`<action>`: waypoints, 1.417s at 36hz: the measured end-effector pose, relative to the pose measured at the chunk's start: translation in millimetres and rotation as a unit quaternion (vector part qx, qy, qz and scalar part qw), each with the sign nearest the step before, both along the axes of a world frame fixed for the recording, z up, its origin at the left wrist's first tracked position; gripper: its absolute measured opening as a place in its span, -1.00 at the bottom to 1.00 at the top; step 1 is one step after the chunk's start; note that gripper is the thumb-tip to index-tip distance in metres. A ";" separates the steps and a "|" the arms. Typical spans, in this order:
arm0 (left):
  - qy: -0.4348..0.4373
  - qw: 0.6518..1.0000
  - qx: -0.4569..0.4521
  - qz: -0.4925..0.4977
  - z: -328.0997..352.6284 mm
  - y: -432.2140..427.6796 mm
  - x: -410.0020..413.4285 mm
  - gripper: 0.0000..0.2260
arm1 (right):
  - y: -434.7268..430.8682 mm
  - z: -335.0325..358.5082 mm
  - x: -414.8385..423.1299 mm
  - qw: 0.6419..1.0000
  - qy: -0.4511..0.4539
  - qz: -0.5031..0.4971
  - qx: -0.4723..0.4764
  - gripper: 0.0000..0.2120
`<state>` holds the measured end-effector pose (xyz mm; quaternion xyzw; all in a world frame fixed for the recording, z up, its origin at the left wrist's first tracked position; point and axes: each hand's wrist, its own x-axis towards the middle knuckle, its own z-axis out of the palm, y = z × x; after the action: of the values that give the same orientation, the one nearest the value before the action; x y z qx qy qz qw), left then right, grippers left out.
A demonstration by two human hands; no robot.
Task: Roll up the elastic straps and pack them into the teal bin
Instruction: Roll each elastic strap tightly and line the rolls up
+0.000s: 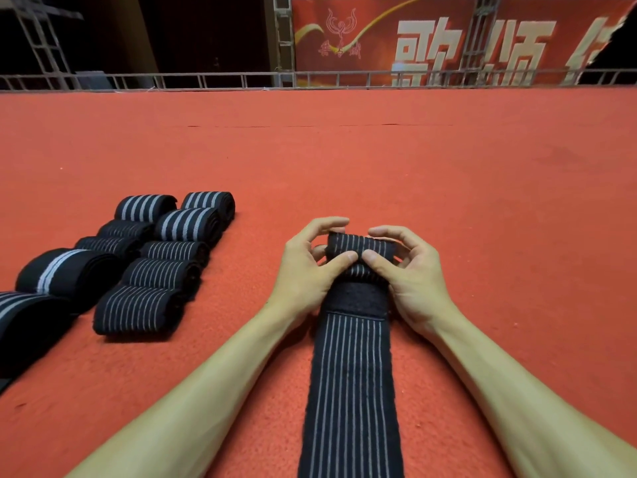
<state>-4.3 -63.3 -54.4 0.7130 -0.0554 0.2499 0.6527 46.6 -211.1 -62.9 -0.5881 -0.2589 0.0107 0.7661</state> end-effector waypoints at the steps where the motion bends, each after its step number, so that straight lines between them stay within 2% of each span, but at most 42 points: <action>1: 0.003 1.000 -0.002 -0.003 -0.3 0.9 0.5 -0.64 | -0.2 0.3 0.2 1.000 -0.003 0.001 0.003 -0.72; 7: 0.038 0.999 0.033 -0.011 -3.3 6.4 1.8 -0.85 | -0.1 -1.1 -0.6 1.000 -0.017 0.012 0.006 -0.65; 11: -0.005 0.999 0.039 0.002 -1.7 6.7 2.1 -0.81 | 1.1 -3.4 2.7 1.000 0.013 0.020 0.014 -0.66; 17: -0.018 0.999 0.021 0.018 -2.6 8.2 2.1 -0.69 | 9.4 -8.5 3.9 0.997 0.040 0.058 -0.012 -0.87; 19: -0.010 1.000 0.009 0.007 -2.6 6.9 1.4 -0.70 | 8.9 -7.5 3.4 0.999 0.027 0.040 -0.019 -0.85; 22: -0.010 1.000 0.010 -0.007 -1.7 3.5 0.5 -0.72 | 7.9 -7.7 4.0 0.999 0.006 0.019 -0.028 -0.94; 27: 0.007 1.000 -0.005 0.003 -1.7 3.4 1.5 -0.87 | 6.2 -6.6 2.2 0.999 0.004 0.029 -0.028 -0.85; 30: 0.052 0.998 -0.006 0.022 -3.3 3.6 3.6 -0.94 | 5.5 -5.5 2.5 0.999 0.001 0.030 -0.021 -0.83; 33: 0.090 0.994 -0.056 -0.020 -3.5 1.5 3.1 -0.95 | 4.8 -5.0 2.1 1.000 0.015 0.023 -0.009 -0.78; 35: 0.081 0.994 -0.067 -0.034 -3.1 2.0 2.7 -0.98 | 4.8 -3.6 0.7 0.999 0.041 0.029 0.013 -0.76; 42: 0.030 0.999 0.020 -0.018 -3.2 1.9 -1.1 -0.78 | 6.6 -1.2 -3.5 0.997 0.064 0.039 0.003 -0.78; 47: -0.005 0.999 0.040 -0.008 -4.8 3.4 0.5 -0.75 | 4.9 -1.3 -6.5 0.995 0.073 0.063 0.000 -0.73; 51: -0.031 0.998 0.056 0.009 -3.5 5.2 1.5 -0.75 | 8.2 -2.3 -6.8 0.995 0.071 0.064 -0.005 -0.79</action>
<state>-2.8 -58.1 -57.9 0.7407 -0.0827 0.2740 0.6078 39.8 -202.9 -65.2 -0.5721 -0.2411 0.1029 0.7771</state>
